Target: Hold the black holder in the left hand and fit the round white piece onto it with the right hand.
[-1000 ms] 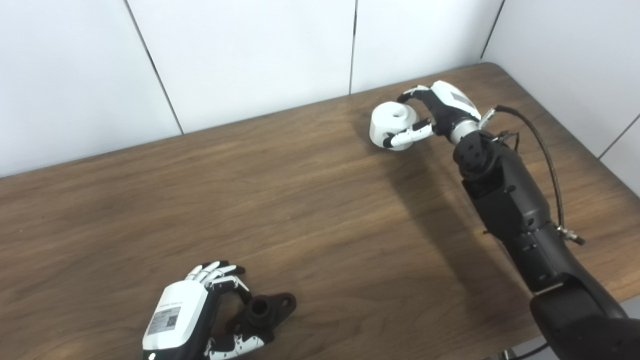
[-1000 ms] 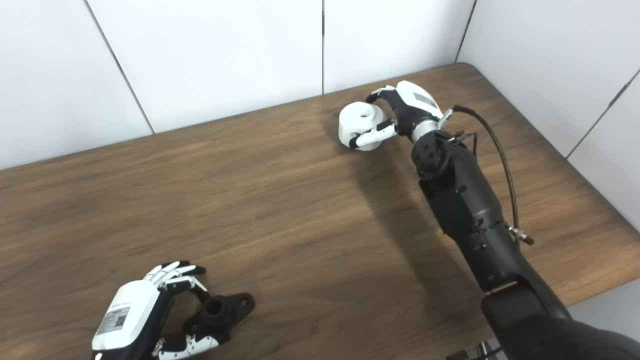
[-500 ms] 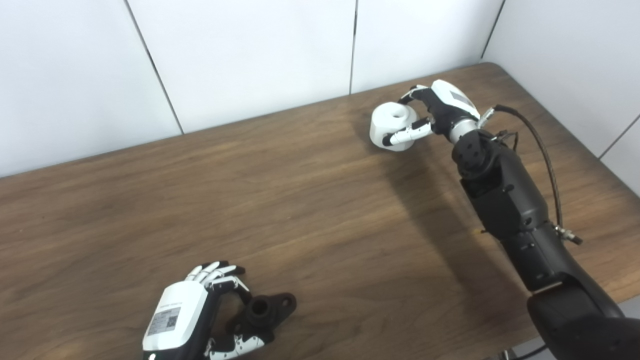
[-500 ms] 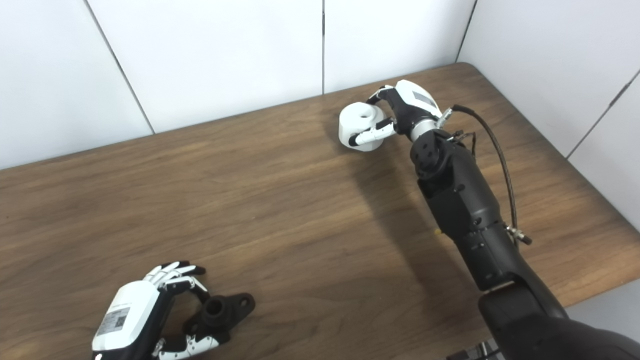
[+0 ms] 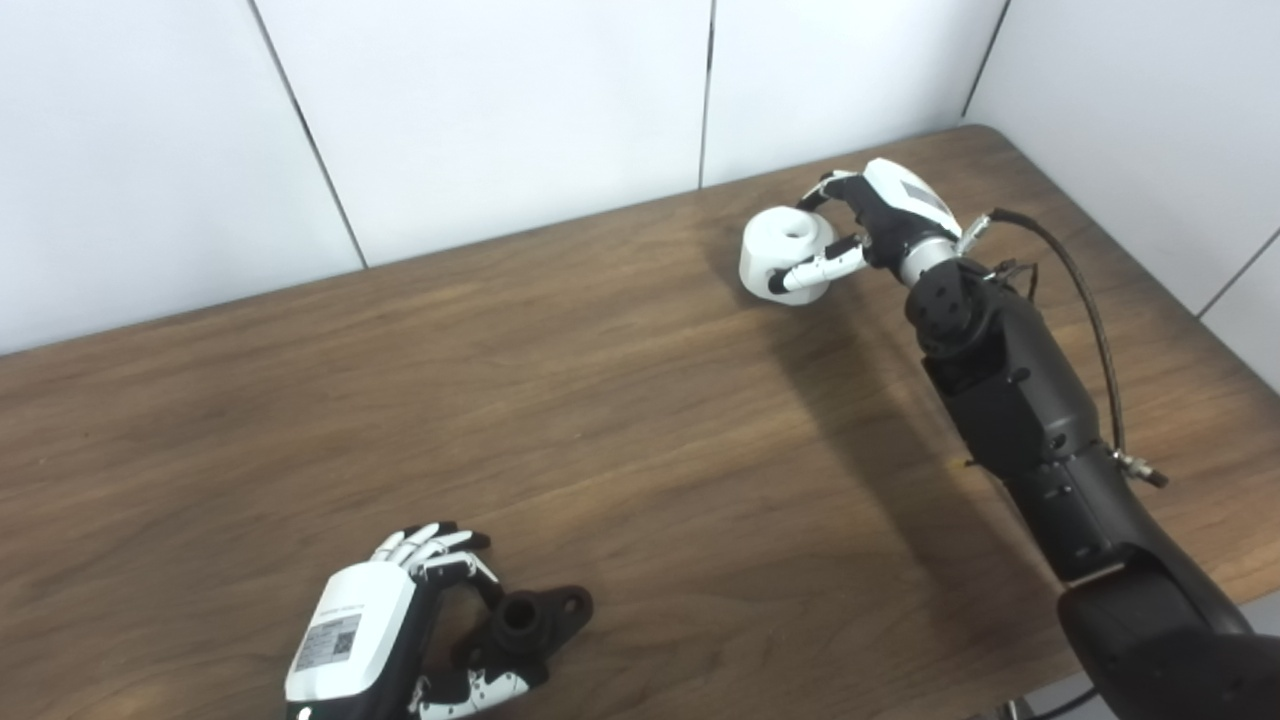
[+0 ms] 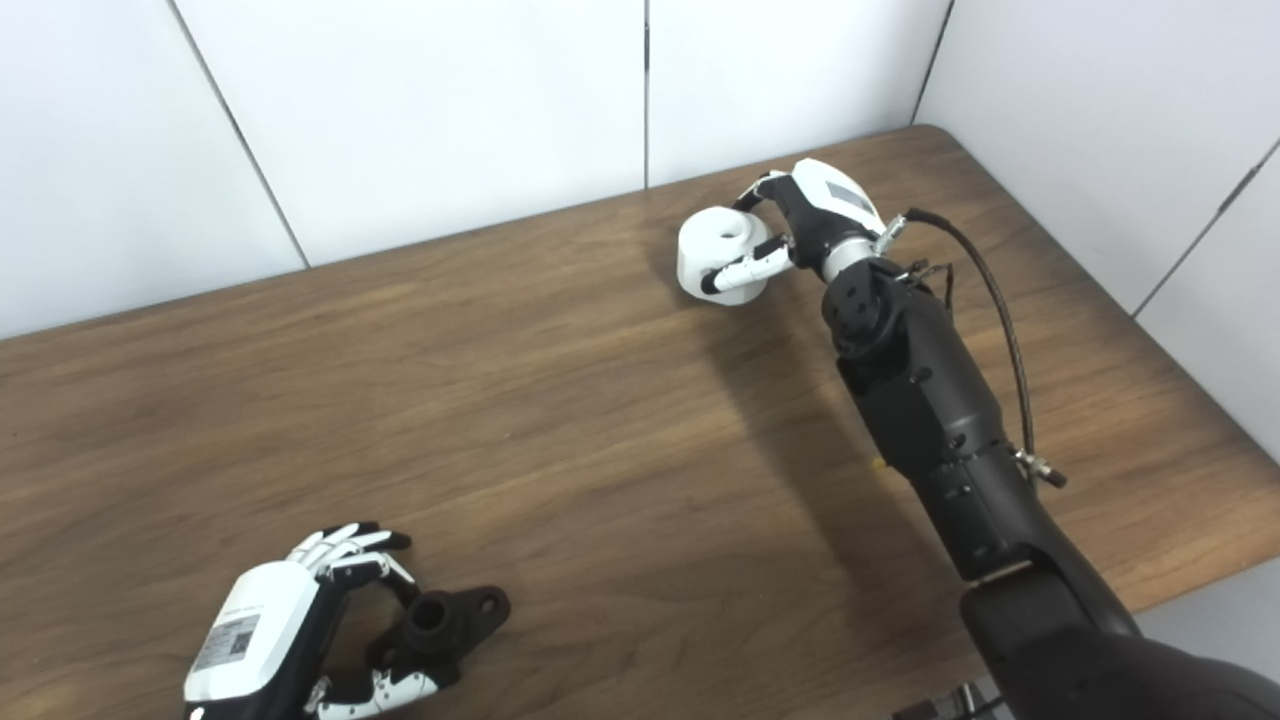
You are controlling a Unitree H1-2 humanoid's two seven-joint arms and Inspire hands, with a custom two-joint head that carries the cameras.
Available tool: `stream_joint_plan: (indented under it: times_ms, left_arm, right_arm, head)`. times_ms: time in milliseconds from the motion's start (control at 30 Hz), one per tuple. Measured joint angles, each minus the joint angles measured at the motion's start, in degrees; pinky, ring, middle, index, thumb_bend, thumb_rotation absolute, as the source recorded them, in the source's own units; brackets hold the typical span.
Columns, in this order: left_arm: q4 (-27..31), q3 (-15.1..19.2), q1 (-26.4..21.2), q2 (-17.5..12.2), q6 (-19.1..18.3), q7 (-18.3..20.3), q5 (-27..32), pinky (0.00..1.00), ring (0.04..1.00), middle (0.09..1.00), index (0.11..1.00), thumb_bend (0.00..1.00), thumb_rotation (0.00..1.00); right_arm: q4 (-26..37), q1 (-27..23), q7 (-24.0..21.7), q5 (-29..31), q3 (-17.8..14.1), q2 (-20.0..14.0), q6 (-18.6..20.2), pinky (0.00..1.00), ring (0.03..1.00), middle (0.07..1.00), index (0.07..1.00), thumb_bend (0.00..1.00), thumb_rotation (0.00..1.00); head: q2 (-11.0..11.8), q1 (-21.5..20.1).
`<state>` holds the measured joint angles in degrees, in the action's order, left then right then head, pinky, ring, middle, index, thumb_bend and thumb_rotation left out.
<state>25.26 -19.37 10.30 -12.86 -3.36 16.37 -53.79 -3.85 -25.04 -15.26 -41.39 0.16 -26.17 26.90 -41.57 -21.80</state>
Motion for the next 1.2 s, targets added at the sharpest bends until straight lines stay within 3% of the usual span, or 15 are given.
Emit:
stream_joint_plan:
  times_ms: [967,1000,1033,1200]
  left_arm:
    - [0.3,0.13,0.18,0.12,-0.05,0.34,-0.31,0.92,0.88,0.793,0.486,0.52,0.05]
    - [0.3,0.13,0.18,0.12,-0.05,0.34,-0.31,0.92,0.879,0.793,0.486,0.52,0.05]
    - [0.3,0.13,0.19,0.12,-0.04,0.34,-0.31,0.92,0.879,0.793,0.486,0.52,0.05]
    - [0.3,0.15,0.18,0.12,-0.05,0.35,-0.31,0.91,0.879,0.793,0.486,0.52,0.05]
  right_arm:
    - [-0.23,0.68,0.86,1.26,1.28,-0.61,-0.01,0.81,0.939,0.892,0.603,0.76,0.27]
    - [-0.23,0.72,0.88,1.3,1.33,-0.7,-0.02,0.81,0.938,0.89,0.538,0.62,0.2]
    - [-0.23,0.75,0.94,1.33,1.34,-0.77,-0.03,0.81,0.939,0.889,0.516,0.57,0.18]
    - [-0.22,0.8,2.34,2.07,1.32,-0.83,-0.22,0.82,0.933,0.863,0.489,0.52,0.15]
  head:
    - [-0.18,-0.18]
    - [-0.26,-0.18]
    - [-0.26,-0.18]
    - [-0.26,-0.18]
